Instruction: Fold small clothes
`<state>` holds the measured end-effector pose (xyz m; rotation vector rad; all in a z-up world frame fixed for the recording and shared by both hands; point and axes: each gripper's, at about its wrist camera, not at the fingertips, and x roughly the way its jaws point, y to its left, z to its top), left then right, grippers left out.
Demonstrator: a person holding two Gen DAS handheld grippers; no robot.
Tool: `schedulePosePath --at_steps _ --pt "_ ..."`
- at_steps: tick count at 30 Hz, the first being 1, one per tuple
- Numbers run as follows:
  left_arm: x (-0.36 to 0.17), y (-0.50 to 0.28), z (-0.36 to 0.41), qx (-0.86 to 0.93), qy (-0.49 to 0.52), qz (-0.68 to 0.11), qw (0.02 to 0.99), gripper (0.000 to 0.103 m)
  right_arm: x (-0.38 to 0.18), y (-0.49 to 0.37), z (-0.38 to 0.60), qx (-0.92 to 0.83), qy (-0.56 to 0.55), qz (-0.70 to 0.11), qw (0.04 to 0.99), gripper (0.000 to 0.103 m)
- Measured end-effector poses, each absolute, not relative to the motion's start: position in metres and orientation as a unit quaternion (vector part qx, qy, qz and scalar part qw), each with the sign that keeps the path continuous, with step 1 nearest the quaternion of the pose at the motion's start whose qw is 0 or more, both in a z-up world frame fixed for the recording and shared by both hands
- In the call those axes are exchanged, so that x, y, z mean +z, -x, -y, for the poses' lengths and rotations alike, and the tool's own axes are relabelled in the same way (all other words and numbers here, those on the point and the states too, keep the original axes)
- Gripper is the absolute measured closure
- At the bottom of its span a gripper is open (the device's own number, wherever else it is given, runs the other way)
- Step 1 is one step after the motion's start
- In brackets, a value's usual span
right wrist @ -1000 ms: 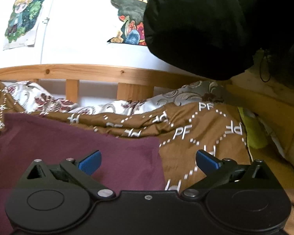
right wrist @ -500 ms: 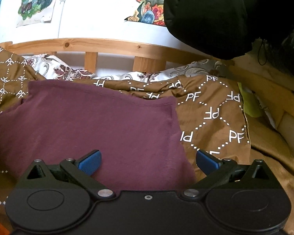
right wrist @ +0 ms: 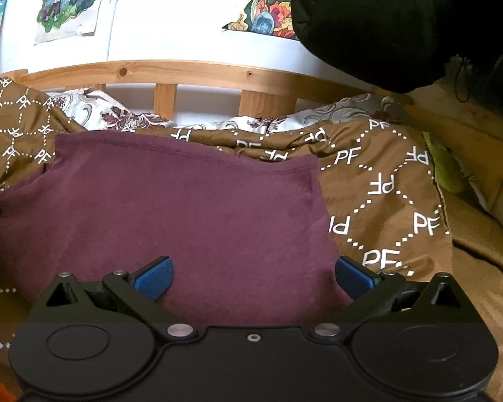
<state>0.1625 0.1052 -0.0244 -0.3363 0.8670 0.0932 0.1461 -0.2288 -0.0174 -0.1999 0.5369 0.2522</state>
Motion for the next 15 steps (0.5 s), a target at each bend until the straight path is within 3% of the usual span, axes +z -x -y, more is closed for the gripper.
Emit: schedulePosePath --at_steps 9,15 --pt "-0.028 -0.149 -0.097 0.067 0.141 -0.414 0.897 0.099 -0.017 -0.139 0.218 0.146 0.118 -0.239 0.953 0.001" --pt "-0.025 -0.155 -0.095 0.076 0.140 -0.422 0.892 0.084 -0.018 -0.137 0.214 0.152 0.117 -0.235 0.953 0.001"
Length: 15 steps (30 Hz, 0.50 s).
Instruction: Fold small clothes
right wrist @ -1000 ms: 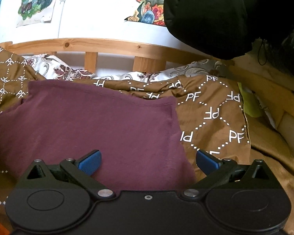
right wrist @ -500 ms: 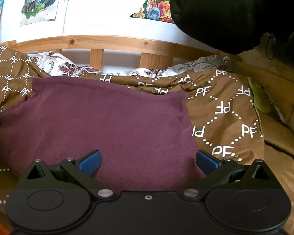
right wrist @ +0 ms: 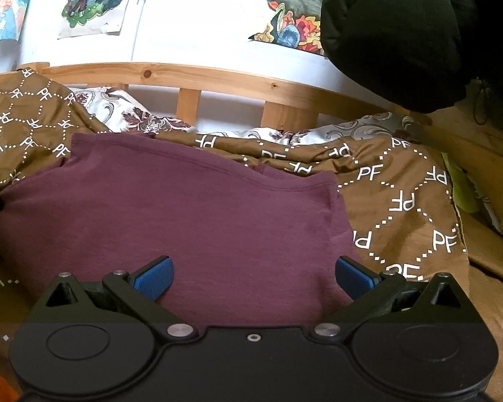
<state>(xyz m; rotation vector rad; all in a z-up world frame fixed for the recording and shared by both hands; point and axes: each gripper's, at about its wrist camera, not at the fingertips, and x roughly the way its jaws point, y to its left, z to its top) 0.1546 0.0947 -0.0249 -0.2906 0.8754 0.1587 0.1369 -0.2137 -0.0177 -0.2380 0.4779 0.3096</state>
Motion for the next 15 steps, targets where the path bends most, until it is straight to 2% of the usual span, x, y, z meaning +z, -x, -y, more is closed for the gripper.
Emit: schedulePosePath --at_steps 2,4,8,10,13,15 --pt "-0.024 -0.154 -0.093 0.080 0.134 -0.420 0.894 0.071 -0.018 -0.136 0.213 0.154 0.118 -0.233 0.953 0.001" --pt "-0.022 -0.154 -0.090 0.089 0.121 -0.415 0.897 0.038 -0.018 -0.135 0.212 0.158 0.120 -0.230 0.953 0.001" --pt "-0.016 -0.153 -0.086 0.101 0.097 -0.400 0.906 0.025 -0.019 -0.133 0.208 0.165 0.121 -0.228 0.952 0.001" --pt "-0.014 -0.154 -0.085 0.106 0.089 -0.399 0.906 0.012 -0.020 -0.132 0.206 0.168 0.123 -0.226 0.951 0.001" --pt "-0.012 -0.156 -0.084 0.124 0.080 -0.388 0.910 0.001 -0.020 -0.130 0.203 0.172 0.125 -0.226 0.951 0.001" --pt "-0.013 -0.158 -0.086 0.131 0.076 -0.385 0.910 0.001 -0.020 -0.131 0.201 0.172 0.125 -0.227 0.951 0.001"
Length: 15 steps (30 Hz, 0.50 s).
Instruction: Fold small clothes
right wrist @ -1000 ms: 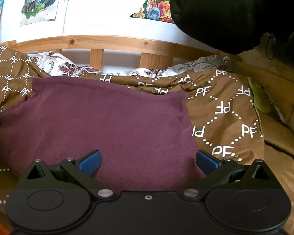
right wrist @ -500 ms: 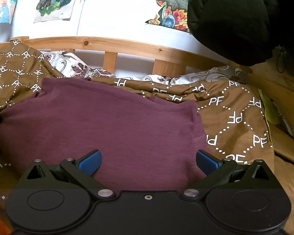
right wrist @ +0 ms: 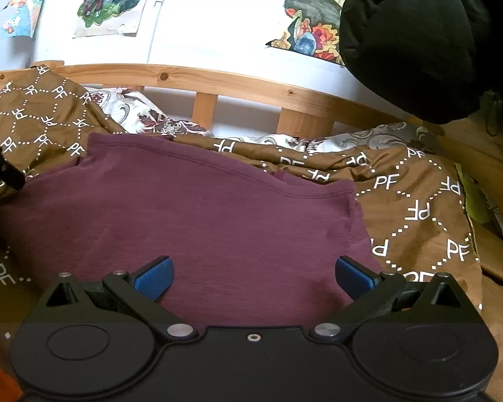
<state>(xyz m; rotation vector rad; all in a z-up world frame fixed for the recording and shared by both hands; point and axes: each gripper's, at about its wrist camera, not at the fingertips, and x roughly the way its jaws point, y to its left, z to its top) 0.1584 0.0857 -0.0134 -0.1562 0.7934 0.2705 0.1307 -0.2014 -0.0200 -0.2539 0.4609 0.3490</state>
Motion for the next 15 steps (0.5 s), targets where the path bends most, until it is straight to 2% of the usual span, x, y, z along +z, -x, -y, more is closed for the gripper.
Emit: schedulePosePath --at_steps 4,10,15 --pt "-0.021 -0.170 -0.093 0.122 0.085 -0.393 0.907 0.001 -0.017 -0.134 0.194 0.162 0.116 -0.233 0.952 0.001" --pt "-0.040 -0.187 -0.115 0.075 0.154 -0.384 0.907 0.001 -0.014 -0.139 0.164 0.160 0.109 -0.245 0.950 0.001" --pt "-0.054 -0.199 -0.122 0.049 0.154 -0.394 0.905 0.001 -0.028 -0.137 0.159 0.182 0.102 -0.257 0.944 0.001"
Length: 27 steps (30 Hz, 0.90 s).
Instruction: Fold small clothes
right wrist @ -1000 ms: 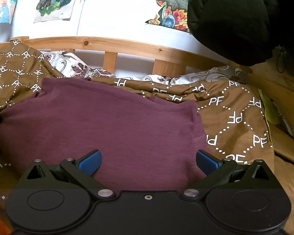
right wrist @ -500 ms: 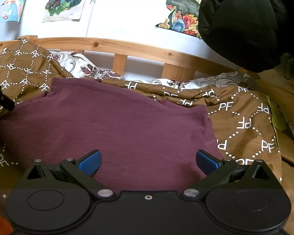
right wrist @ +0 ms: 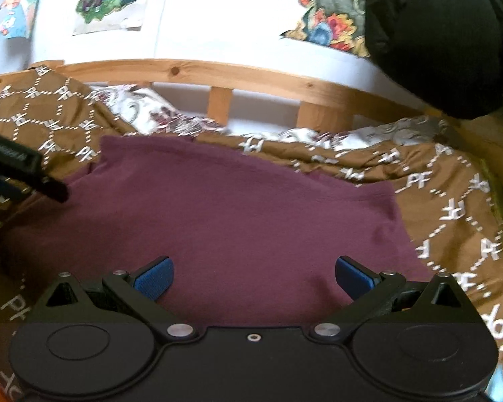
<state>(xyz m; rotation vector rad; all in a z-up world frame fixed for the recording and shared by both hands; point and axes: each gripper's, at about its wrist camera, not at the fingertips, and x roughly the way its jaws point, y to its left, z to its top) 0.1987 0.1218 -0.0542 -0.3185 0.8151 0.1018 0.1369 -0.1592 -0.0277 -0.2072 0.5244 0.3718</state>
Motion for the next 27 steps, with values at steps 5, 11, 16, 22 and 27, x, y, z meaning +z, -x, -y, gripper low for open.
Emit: schedulePosePath --at_steps 5,11,16,22,27 --pt "-0.069 -0.200 -0.121 0.051 0.144 -0.410 0.899 0.001 -0.044 -0.147 0.173 0.201 0.052 -0.305 0.930 0.001" --pt "-0.070 -0.197 -0.111 0.057 0.105 -0.410 0.904 0.001 -0.052 -0.150 0.173 0.201 0.050 -0.317 0.926 0.001" --pt "-0.070 -0.198 -0.108 0.065 0.107 -0.414 0.901 0.001 -0.053 -0.149 0.175 0.203 0.045 -0.315 0.926 0.000" --pt "-0.070 -0.199 -0.109 0.064 0.111 -0.416 0.900 0.001 -0.052 -0.149 0.175 0.204 0.044 -0.315 0.926 0.001" --pt "-0.071 -0.199 -0.109 0.064 0.111 -0.415 0.901 0.001 -0.052 -0.148 0.175 0.203 0.044 -0.315 0.926 0.001"
